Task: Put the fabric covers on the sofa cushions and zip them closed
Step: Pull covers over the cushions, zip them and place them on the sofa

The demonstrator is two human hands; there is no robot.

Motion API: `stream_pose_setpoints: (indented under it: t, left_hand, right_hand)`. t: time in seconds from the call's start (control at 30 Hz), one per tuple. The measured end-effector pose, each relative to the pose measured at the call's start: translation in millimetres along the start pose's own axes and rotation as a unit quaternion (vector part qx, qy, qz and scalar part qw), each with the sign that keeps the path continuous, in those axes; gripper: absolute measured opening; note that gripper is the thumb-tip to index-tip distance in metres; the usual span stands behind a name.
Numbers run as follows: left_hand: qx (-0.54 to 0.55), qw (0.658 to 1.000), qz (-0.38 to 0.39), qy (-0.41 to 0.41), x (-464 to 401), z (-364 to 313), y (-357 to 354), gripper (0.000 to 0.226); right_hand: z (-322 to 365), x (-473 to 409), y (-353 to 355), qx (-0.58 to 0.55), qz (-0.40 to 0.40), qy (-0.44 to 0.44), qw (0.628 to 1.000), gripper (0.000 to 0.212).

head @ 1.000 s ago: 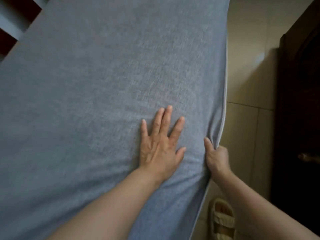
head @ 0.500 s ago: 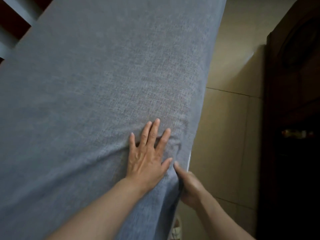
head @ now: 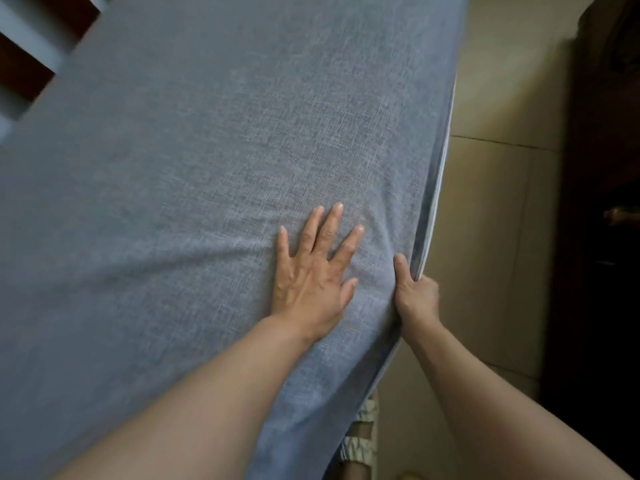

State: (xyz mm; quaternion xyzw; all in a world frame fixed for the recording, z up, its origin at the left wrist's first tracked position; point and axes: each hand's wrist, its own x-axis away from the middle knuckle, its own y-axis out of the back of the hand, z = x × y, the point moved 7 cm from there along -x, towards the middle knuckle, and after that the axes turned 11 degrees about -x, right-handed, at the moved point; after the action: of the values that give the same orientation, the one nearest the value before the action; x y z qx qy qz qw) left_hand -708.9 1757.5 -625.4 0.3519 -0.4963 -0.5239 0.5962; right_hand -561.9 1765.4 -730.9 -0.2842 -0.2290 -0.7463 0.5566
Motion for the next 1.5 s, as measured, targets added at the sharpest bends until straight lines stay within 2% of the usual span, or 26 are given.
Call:
stream_pose_setpoints:
  t: [0.07, 0.13, 0.2, 0.27, 0.3, 0.37, 0.43, 0.5, 0.63, 0.8, 0.87, 0.93, 1.03, 1.1, 1.2, 1.27, 1.4, 1.5]
  left_hand:
    - [0.037, 0.999, -0.003, 0.016, 20, 4, 0, 0.077]
    - [0.061, 0.997, -0.01, 0.055, 50, 13, -4, 0.082]
    - [0.063, 0.992, -0.027, 0.104, 82, 26, -13, 0.087]
    - [0.047, 0.993, -0.019, 0.105, 113, 29, -26, 0.085]
    - [0.037, 0.995, -0.023, 0.092, 125, 29, -30, 0.081]
    - [0.023, 0.996, -0.032, 0.074, 141, 28, -35, 0.072]
    - [0.008, 0.996, -0.048, 0.075, 145, 27, -37, 0.07]
    - [0.011, 0.995, -0.06, 0.075, 146, 23, -38, 0.07]
    - [0.012, 0.996, -0.076, 0.052, 148, 16, -44, 0.071]
    - [0.015, 0.996, -0.073, -0.046, 189, 19, -53, 0.068]
    - [0.029, 0.997, -0.049, -0.051, 219, 26, -64, 0.068]
    - [0.026, 0.998, -0.037, -0.045, 247, 32, -63, 0.071]
    - [0.03, 0.999, 0.016, -0.025, 276, 38, -69, 0.076]
    - [0.025, 0.999, 0.032, -0.014, 298, 32, -72, 0.081]
    - [0.009, 1.0, 0.003, -0.02, 324, 19, -81, 0.09]
    - [-0.008, 0.999, -0.027, -0.026, 333, 12, -88, 0.09]
    - [-0.045, 0.997, -0.052, -0.021, 334, 1, -87, 0.076]
    - [-0.041, 0.998, -0.036, -0.038, 336, -22, -89, 0.069]
  right_hand:
    - [-7, 14, 11, -0.023, 0.05, -0.052, 0.997, 0.037]
    - [-29, 42, 19, -0.043, 0.13, -0.12, 0.983, 0.046]
    - [-62, 79, 23, -0.075, 0.197, -0.203, 0.956, 0.059]
    - [-89, 115, 11, -0.097, 0.258, -0.245, 0.93, 0.053]
    - [-101, 127, 2, -0.117, 0.258, -0.257, 0.924, 0.045]
    - [-118, 137, -12, -0.142, 0.183, -0.265, 0.936, 0.033]
    - [-119, 130, -10, -0.085, 0.063, -0.213, 0.971, 0.031]
    - [-114, 119, 7, -0.014, -0.019, -0.126, 0.992, 0.03]
    - [-116, 104, 26, 0.1, -0.07, -0.006, 0.992, 0.036]
    - [-114, 113, 44, 0.124, -0.14, 0.016, 0.982, 0.044]
    - [-126, 133, 54, 0.077, -0.109, -0.014, 0.991, 0.052]
    - [-152, 169, 50, 0.004, -0.001, -0.072, 0.997, 0.057]
    - [-204, 237, 33, -0.032, 0.152, -0.175, 0.972, 0.059]
    - [-229, 272, 16, -0.061, 0.197, -0.207, 0.956, 0.052]
    - [-245, 276, 14, -0.101, 0.12, -0.184, 0.97, 0.035]
    - [-241, 263, 28, -0.031, 0.066, -0.117, 0.99, 0.029]
    - [-241, 241, 52, 0.074, 0.068, -0.005, 0.995, 0.042]
    - [-242, 226, 63, 0.119, 0.053, 0.033, 0.991, 0.046]
